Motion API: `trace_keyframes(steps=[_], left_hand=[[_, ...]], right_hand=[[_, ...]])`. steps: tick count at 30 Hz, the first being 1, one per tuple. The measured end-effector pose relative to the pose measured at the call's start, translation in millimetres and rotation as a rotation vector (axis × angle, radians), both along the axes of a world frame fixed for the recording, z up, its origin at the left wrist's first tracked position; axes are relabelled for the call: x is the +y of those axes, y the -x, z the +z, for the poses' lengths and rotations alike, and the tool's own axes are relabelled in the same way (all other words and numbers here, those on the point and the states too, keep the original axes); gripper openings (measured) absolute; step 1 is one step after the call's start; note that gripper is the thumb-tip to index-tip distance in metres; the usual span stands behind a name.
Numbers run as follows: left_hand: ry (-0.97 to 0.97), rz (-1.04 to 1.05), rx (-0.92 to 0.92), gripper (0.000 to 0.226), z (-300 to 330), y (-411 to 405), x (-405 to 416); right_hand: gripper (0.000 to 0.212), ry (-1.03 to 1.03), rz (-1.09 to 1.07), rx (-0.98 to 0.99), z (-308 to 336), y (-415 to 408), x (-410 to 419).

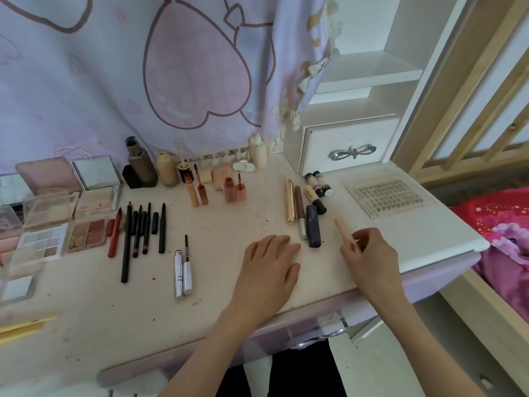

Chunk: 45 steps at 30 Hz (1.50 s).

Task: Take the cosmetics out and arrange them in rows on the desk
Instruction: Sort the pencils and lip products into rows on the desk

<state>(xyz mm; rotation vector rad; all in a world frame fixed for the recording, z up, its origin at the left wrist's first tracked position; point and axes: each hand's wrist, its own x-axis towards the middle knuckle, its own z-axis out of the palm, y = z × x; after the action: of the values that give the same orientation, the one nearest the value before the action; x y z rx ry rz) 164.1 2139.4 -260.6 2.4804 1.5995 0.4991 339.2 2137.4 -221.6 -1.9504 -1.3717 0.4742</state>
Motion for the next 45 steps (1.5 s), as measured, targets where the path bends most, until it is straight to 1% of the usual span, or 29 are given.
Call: trace_keyframes(steps=[2, 3, 4, 6, 7, 8, 10, 12, 13, 14, 16, 18, 20, 22, 24, 27, 33, 37, 42, 45], left_hand=[[0.017, -0.006, -0.045, 0.056, 1.3, 1.7, -0.2], [0.045, 0.005, -0.111, 0.054, 2.0, 2.8, 0.6], [0.083, 0.020, -0.218, 0.050, 4.6, 3.7, 0.3], [0.179, 0.035, -0.492, 0.052, 13.5, 4.7, -2.2], [0.221, 0.024, -0.602, 0.053, 19.4, 6.0, -3.7], [0.249, 0.008, -0.663, 0.049, 26.3, 7.4, -5.5], [0.252, -0.020, -0.673, 0.034, 37.8, 12.8, -8.6], [0.225, -0.029, -0.662, 0.026, 49.9, 21.7, -10.5], [0.223, -0.025, -0.667, 0.025, 56.0, 27.4, -10.8], [0.226, -0.020, -0.671, 0.024, 61.3, 33.8, -10.7], [0.237, -0.014, -0.661, 0.021, 71.4, 44.7, -9.9], [0.244, 0.003, -0.636, 0.012, 79.5, 52.7, -7.3], [0.236, 0.021, -0.594, 0.006, 85.2, 57.7, -4.7], [0.218, 0.045, -0.562, 0.005, 87.9, 61.3, -2.5], [0.196, 0.070, -0.550, 0.006, 88.6, 64.9, -1.1], [0.192, 0.097, -0.552, 0.006, 88.0, 67.5, -0.6], [0.209, 0.129, -0.571, 0.009, 84.8, 62.4, 1.2], [0.186, 0.148, -0.569, 0.010, 85.3, 56.3, 1.7], [0.175, 0.145, -0.542, 0.014, 88.3, 56.2, 1.3], [0.193, 0.158, -0.561, 0.011, 90.3, 61.5, 3.7]], right_hand=[[0.010, -0.119, -0.052, 0.174, 7.7, 1.1, -4.5], [0.006, -0.160, -0.043, 0.241, 11.9, 2.0, -6.2], [0.005, -0.177, -0.008, 0.305, 16.2, 3.6, -7.6], [0.010, -0.126, 0.118, 0.458, 23.0, 9.3, -8.0], [0.011, -0.073, 0.190, 0.548, 25.4, 13.0, -7.3], [0.011, -0.018, 0.260, 0.631, 26.8, 16.9, -6.0], [0.013, 0.076, 0.385, 0.752, 27.5, 24.3, -3.4], [0.016, 0.131, 0.485, 0.818, 28.4, 29.4, -0.9], [0.016, 0.147, 0.541, 0.813, 29.6, 31.1, 0.8], [0.017, 0.161, 0.612, 0.765, 31.5, 33.0, 2.3], [0.019, 0.173, 0.782, 0.561, 35.3, 37.9, 4.4], [0.018, 0.152, 0.913, 0.359, 38.5, 46.3, 6.6], [0.017, 0.131, 0.937, 0.222, 39.7, 56.0, 8.8], [0.015, 0.093, 0.914, 0.085, 39.4, 64.4, 10.5], [0.014, 0.059, 0.911, 0.006, 37.7, 70.5, 11.4], [0.011, 0.043, 0.935, -0.035, 34.4, 73.9, 13.6], [0.015, 0.018, 0.922, -0.051, 35.4, 70.5, 15.4], [0.017, -0.010, 0.905, -0.078, 37.4, 65.9, 16.9], [0.028, -0.074, 0.888, -0.122, 37.3, 61.2, 18.5], [0.028, -0.017, 0.890, -0.146, 42.5, 63.7, 22.6]])
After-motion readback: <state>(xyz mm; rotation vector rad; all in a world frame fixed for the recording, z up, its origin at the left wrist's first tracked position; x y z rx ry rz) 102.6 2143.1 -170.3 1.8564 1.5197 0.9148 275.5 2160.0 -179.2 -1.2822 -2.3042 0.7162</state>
